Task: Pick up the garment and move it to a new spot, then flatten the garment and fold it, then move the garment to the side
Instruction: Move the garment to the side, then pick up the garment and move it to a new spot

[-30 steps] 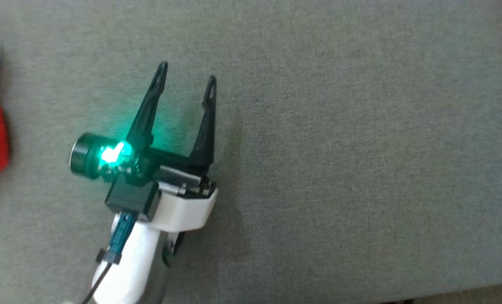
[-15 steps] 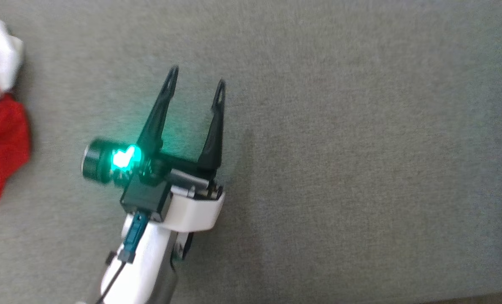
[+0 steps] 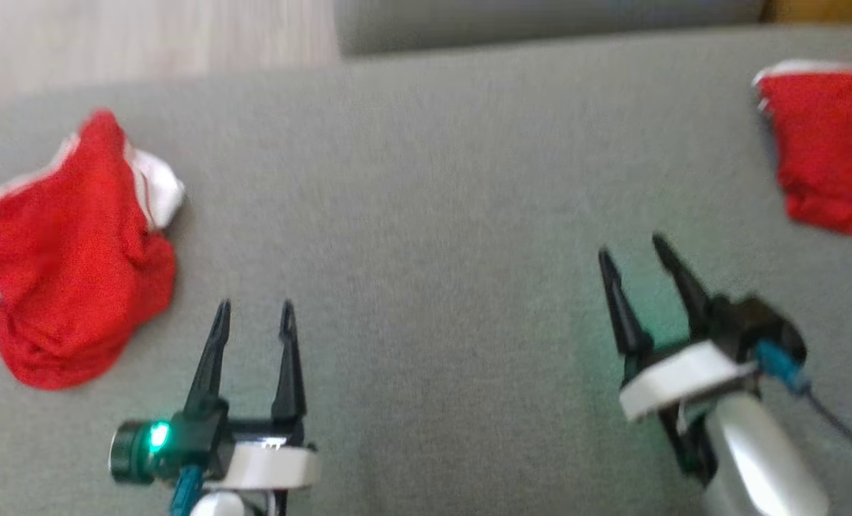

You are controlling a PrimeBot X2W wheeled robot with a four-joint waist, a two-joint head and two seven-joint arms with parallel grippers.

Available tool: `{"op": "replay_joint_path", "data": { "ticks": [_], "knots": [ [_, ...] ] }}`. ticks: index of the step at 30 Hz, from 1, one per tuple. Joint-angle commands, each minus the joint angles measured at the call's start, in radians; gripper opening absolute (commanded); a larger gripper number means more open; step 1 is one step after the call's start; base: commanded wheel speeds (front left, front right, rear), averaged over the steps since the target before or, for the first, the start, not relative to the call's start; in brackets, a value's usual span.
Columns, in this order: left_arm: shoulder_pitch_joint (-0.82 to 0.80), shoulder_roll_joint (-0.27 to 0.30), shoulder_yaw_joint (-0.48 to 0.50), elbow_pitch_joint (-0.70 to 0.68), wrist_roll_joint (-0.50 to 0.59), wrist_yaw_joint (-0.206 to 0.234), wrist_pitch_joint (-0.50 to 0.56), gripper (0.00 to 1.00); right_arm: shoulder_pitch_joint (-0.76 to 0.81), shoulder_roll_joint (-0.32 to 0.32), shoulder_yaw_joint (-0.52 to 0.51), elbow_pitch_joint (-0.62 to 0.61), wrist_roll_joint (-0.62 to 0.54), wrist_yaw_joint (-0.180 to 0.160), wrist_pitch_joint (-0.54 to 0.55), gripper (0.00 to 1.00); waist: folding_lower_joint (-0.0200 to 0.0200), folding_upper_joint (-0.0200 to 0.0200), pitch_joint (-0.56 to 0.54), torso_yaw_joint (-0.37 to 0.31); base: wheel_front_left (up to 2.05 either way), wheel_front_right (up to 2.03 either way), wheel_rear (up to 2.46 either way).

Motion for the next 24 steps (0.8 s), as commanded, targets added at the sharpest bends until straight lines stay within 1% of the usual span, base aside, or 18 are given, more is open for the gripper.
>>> {"op": "replay_joint_path", "data": {
  "ticks": [1, 3, 8, 14, 24],
  "knots": [
    [-0.016, 0.002, 0.035, -0.026, -0.003, -0.001, -0.002, 1.00, 0.001, 0.002, 0.015, -0.027, 0.004, 0.007, -0.010, 1.00, 0.0005, -0.0001, -0.121, 0.004, 0.00, 0.00, 0.00],
    [0.018, 0.002, 0.063, -0.011, 0.008, -0.016, -0.002, 1.00, 0.065, 0.024, 0.019, -0.058, 0.001, 0.007, -0.010, 1.00, 0.0005, -0.0001, -0.163, -0.003, 0.00, 0.00, 0.00],
    [0.046, 0.002, 0.098, 0.012, 0.004, -0.026, -0.002, 1.00, 0.122, 0.044, 0.005, -0.081, -0.018, 0.007, -0.011, 1.00, 0.0005, -0.0001, -0.197, -0.011, 0.00, 0.00, 0.00],
    [0.060, 0.002, 0.109, 0.035, 0.000, -0.032, -0.002, 1.00, 0.144, 0.058, -0.009, -0.081, -0.026, 0.007, -0.011, 1.00, 0.0005, -0.0001, -0.211, -0.019, 0.00, 0.00, 0.00],
    [0.056, 0.002, 0.110, 0.047, 0.011, -0.039, -0.002, 1.00, 0.152, 0.063, -0.018, -0.066, -0.044, 0.007, -0.011, 1.00, 0.0005, -0.0001, -0.214, -0.019, 0.00, 0.00, 0.00]
  ]
}}
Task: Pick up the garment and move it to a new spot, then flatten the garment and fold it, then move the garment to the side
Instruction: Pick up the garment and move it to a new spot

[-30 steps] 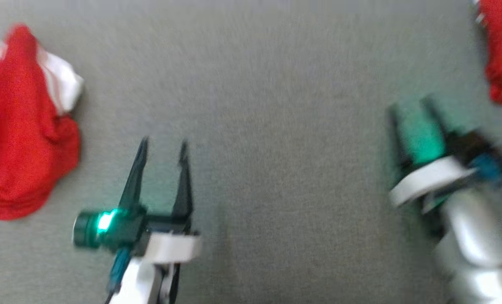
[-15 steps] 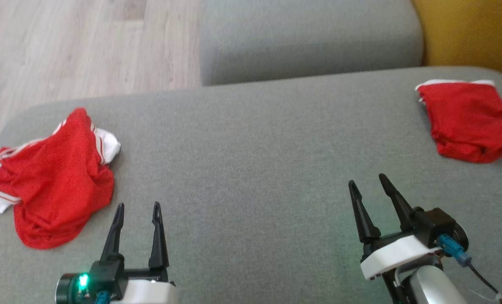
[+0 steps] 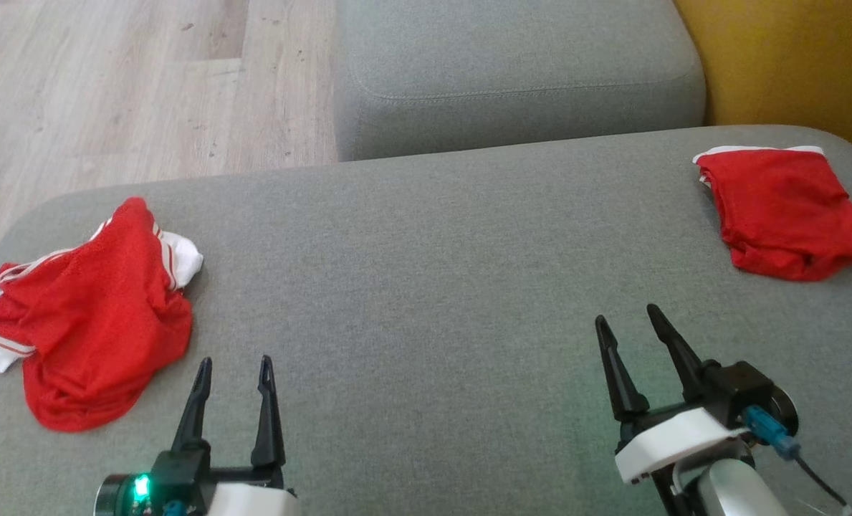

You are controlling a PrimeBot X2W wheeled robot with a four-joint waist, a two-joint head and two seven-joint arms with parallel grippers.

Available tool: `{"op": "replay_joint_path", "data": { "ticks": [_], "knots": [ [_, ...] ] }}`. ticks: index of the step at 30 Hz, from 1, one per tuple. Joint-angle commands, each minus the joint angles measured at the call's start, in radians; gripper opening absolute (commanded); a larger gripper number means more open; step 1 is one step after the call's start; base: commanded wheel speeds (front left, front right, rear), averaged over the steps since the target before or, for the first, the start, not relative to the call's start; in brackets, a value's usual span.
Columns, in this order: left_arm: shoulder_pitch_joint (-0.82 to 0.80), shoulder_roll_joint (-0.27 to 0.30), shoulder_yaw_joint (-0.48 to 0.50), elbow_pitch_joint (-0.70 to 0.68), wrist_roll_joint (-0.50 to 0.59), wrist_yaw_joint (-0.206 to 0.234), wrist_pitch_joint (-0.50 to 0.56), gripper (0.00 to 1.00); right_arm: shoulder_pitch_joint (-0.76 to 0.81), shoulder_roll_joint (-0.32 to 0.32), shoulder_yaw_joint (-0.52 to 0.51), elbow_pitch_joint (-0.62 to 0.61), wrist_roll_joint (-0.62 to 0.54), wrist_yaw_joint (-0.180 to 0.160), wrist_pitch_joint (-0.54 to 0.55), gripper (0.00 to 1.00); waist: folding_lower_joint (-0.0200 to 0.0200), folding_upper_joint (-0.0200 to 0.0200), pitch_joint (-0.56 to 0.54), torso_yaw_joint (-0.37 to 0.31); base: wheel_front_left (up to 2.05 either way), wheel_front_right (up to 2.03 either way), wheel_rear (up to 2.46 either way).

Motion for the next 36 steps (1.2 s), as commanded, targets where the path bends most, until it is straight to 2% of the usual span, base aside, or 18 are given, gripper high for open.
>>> {"op": "replay_joint_path", "data": {
  "ticks": [1, 7, 14, 24, 28, 32, 36],
  "knots": [
    [-0.039, 0.000, 0.035, -0.027, 0.010, 0.000, -0.002, 1.00, -0.022, 0.009, 0.021, -0.026, -0.010, 0.007, -0.011, 1.00, 0.0000, -0.0001, 0.001, 0.001, 0.00, 0.00, 0.00],
    [-0.046, 0.000, 0.035, -0.022, 0.017, -0.004, -0.002, 1.00, -0.019, 0.011, 0.001, -0.022, -0.011, 0.007, -0.011, 1.00, 0.0000, -0.0001, 0.003, 0.023, 0.00, 0.00, 0.00],
    [-0.052, 0.000, 0.029, -0.015, 0.024, -0.001, -0.002, 1.00, 0.001, 0.013, -0.020, -0.021, -0.002, 0.007, -0.011, 1.00, 0.0000, -0.0001, -0.001, 0.114, 0.00, 0.00, 0.00],
    [-0.025, 0.001, 0.093, -0.033, 0.039, 0.002, -0.002, 1.00, 0.002, 0.017, 0.000, -0.028, 0.004, 0.007, -0.011, 1.00, 0.0000, -0.0001, 0.010, 0.364, 0.00, 0.00, 0.00],
    [-0.033, 0.004, 0.135, -0.056, 0.042, -0.001, -0.002, 1.00, 0.000, 0.017, -0.001, -0.035, -0.002, 0.007, -0.011, 1.00, 0.0000, -0.0001, 0.033, 0.437, 0.00, 0.00, 0.00],
    [-0.099, 0.010, 0.174, -0.082, 0.042, -0.014, -0.002, 1.00, -0.023, -0.011, 0.000, -0.049, -0.018, 0.007, -0.011, 1.00, 0.0000, -0.0001, 0.113, 0.461, 0.00, 0.00, 0.00],
    [-0.246, 0.016, 0.186, -0.091, 0.051, -0.037, -0.002, 1.00, -0.075, -0.083, -0.002, -0.075, -0.040, 0.007, -0.011, 1.00, 0.0000, -0.0001, 0.248, 0.447, 0.00, 0.00, 0.00]
  ]
}}
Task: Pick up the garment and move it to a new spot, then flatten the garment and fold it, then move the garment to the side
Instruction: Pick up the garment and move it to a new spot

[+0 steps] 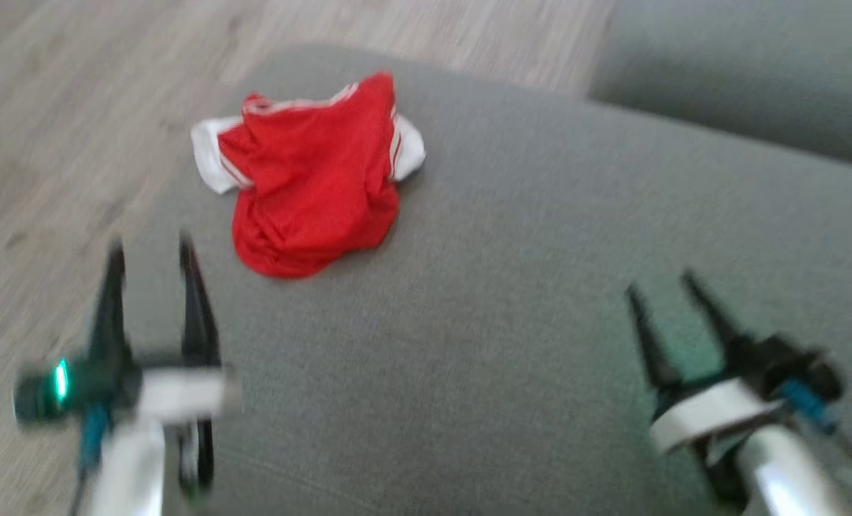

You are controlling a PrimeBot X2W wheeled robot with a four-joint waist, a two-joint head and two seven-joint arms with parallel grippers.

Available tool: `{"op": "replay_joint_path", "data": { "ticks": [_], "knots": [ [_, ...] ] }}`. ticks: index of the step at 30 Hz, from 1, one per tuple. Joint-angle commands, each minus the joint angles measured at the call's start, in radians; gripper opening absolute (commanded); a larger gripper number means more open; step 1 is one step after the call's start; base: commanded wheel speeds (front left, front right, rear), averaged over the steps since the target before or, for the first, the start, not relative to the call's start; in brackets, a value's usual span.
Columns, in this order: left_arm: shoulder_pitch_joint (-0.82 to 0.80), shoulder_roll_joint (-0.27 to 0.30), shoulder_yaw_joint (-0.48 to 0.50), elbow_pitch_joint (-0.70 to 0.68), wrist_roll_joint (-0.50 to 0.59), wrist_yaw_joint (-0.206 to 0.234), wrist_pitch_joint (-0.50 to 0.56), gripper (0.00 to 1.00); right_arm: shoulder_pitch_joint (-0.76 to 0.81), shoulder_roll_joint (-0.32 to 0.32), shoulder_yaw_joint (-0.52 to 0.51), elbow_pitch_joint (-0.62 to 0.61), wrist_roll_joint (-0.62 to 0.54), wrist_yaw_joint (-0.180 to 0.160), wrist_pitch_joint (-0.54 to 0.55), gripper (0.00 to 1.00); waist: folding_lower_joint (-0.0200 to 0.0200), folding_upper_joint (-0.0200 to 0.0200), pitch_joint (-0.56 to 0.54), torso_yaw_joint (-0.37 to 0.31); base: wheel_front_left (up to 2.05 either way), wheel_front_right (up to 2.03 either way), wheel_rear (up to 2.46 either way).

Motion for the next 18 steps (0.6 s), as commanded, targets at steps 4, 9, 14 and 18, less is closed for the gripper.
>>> {"op": "replay_joint_path", "data": {
  "ticks": [4, 9, 14, 18],
  "knots": [
    [-0.332, 0.036, 0.032, 0.079, 0.005, -0.051, -0.005, 1.00, -0.128, -0.126, 0.002, -0.082, -0.030, 0.007, -0.011, 1.00, -0.0002, 0.0000, 0.286, -0.029, 0.00, 0.00, 0.00],
    [-0.644, 0.078, 0.033, 0.387, -0.024, -0.104, 0.039, 1.00, -0.187, -0.223, -0.008, -0.139, -0.046, 0.007, -0.011, 1.00, -0.0002, 0.0000, 0.432, -0.061, 0.00, 0.00, 0.00],
    [-0.871, 0.122, 0.075, 0.691, -0.097, -0.131, 0.213, 1.00, -0.227, -0.264, -0.012, -0.194, -0.053, 0.007, -0.011, 1.00, -0.0002, 0.0000, 0.524, -0.112, 0.00, 0.00, 0.00],
    [-0.960, 0.151, 0.118, 0.870, -0.170, -0.152, 0.341, 1.00, -0.248, -0.263, -0.020, -0.226, -0.062, 0.007, -0.011, 1.00, -0.0002, 0.0000, 0.573, -0.157, 0.00, 0.00, 0.00]
  ]
}}
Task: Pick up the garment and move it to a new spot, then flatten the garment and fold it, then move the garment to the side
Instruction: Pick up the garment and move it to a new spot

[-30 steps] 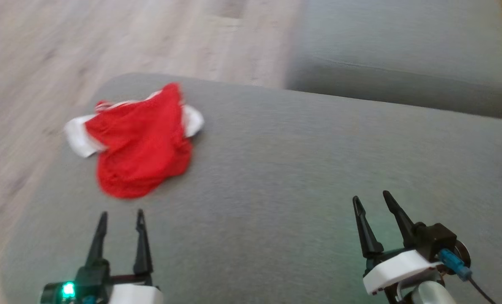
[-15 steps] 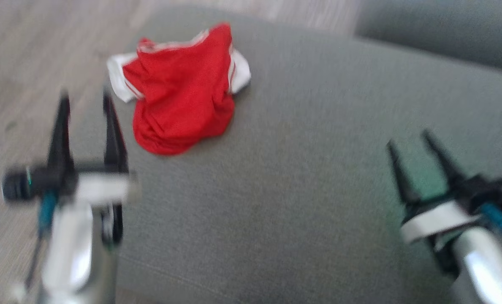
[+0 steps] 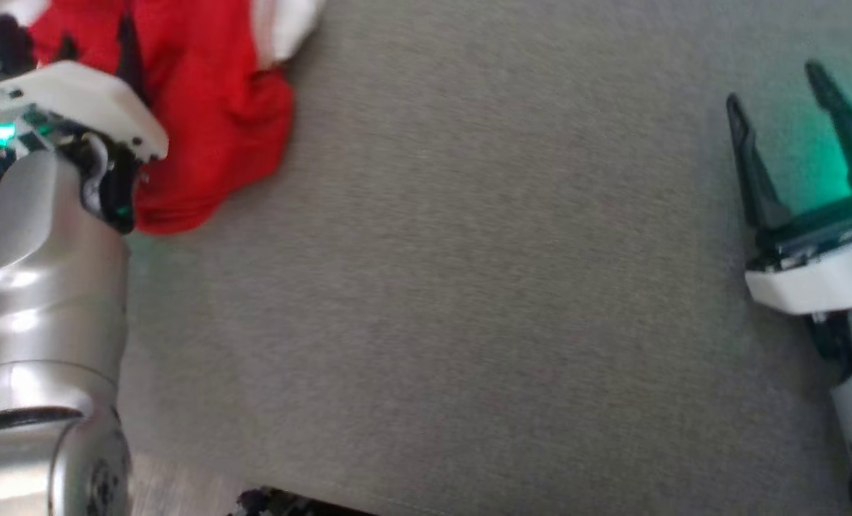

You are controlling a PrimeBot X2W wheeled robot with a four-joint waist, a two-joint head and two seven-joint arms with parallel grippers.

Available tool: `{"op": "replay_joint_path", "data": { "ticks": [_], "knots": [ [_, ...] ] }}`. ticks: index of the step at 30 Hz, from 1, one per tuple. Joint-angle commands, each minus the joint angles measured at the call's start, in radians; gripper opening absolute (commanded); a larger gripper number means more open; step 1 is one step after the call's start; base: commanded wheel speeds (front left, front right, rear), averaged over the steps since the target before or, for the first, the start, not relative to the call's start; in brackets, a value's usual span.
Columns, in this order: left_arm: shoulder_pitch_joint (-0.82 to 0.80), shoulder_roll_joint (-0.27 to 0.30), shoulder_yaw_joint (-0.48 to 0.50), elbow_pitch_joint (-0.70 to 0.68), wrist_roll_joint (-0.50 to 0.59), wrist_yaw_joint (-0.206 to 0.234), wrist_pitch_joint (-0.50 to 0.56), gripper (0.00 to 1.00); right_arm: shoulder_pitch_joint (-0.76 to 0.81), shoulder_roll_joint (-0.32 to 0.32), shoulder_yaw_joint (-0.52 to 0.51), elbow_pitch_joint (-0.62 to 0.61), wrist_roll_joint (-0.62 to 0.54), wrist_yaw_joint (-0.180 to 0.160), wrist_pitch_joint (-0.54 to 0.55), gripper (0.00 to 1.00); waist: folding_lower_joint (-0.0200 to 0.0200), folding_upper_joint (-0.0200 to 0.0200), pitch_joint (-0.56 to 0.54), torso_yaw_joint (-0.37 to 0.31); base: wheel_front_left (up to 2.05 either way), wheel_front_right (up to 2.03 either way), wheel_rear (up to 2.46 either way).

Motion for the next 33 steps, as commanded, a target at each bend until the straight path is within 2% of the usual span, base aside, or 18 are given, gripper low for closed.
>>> {"op": "replay_joint_path", "data": {
  "ticks": [1, 3, 4, 5, 6, 10, 12, 17, 22, 25, 29, 33],
  "knots": [
    [-0.022, 0.071, 0.038, 0.029, -0.030, -0.011, 0.033, 1.00, 0.009, -0.012, 0.004, -0.006, -0.013, 0.007, 0.002, 1.00, -0.0002, 0.0000, 0.082, -0.080, 0.00, 0.00, 0.00],
    [-0.038, 0.081, 0.048, 0.070, -0.058, -0.021, 0.043, 1.00, 0.007, -0.009, -0.007, -0.014, -0.015, 0.007, 0.002, 1.00, -0.0002, 0.0000, 0.093, -0.092, 0.00, 0.00, 0.00],
    [-0.042, 0.087, 0.047, 0.082, -0.065, -0.025, 0.032, 0.58, 0.008, -0.009, -0.013, -0.016, -0.017, 0.007, 0.002, 1.00, -0.0002, 0.0000, 0.096, -0.095, 0.00, 0.00, 0.00],
    [-0.042, 0.087, 0.047, 0.082, -0.065, -0.025, 0.032, 0.58, 0.008, -0.009, -0.013, -0.016, -0.017, 0.007, 0.002, 1.00, -0.0002, 0.0000, 0.096, -0.095, 0.00, 0.00, 0.00],
    [-0.046, 0.093, 0.050, 0.086, -0.074, -0.027, 0.006, 0.00, 0.008, -0.007, -0.019, -0.018, -0.017, 0.007, 0.002, 1.00, -0.0002, 0.0000, 0.097, -0.097, 0.00, 0.00, 0.00],
    [-0.063, 0.117, 0.031, 0.077, -0.083, -0.032, -0.126, 0.00, 0.003, 0.015, -0.024, -0.012, -0.015, 0.007, 0.002, 1.00, -0.0002, 0.0000, 0.060, -0.114, 0.00, 0.00, 0.00],
    [-0.082, 0.137, -0.025, 0.032, -0.086, -0.033, -0.224, 0.00, -0.008, 0.048, -0.014, -0.002, -0.008, 0.007, 0.002, 1.00, -0.0002, 0.0000, -0.005, -0.140, 0.00, 0.00, 0.00],
    [-0.130, 0.178, -0.152, -0.096, -0.094, -0.033, -0.300, 0.00, -0.008, 0.124, 0.002, 0.017, 0.006, 0.007, 0.002, 1.00, -0.0002, 0.0000, -0.134, -0.205, 0.00, 0.00, 0.00],
    [-0.165, 0.191, -0.295, -0.292, -0.170, -0.033, -0.281, 0.00, 0.016, 0.199, 0.008, 0.030, 0.020, 0.007, 0.002, 1.00, -0.0002, 0.0000, -0.252, -0.307, 0.00, 0.00, 0.00],
    [-0.177, 0.225, -0.363, -0.425, -0.213, -0.033, -0.233, 0.00, 0.030, 0.234, 0.015, 0.027, 0.025, 0.007, 0.002, 1.00, -0.0002, 0.0000, -0.296, -0.384, 0.00, 0.00, 0.00],
    [-0.186, 0.251, -0.419, -0.586, -0.225, -0.033, -0.173, 0.00, 0.035, 0.263, 0.014, 0.003, 0.032, 0.007, 0.002, 1.00, -0.0002, 0.0000, -0.300, -0.477, 0.00, 0.00, 0.00],
    [-0.156, 0.233, -0.467, -0.690, -0.223, -0.033, -0.121, 0.00, 0.032, 0.283, 0.005, -0.028, 0.040, 0.007, 0.002, 1.00, -0.0002, 0.0000, -0.268, -0.542, 0.00, 0.00, 0.00]
  ]
}}
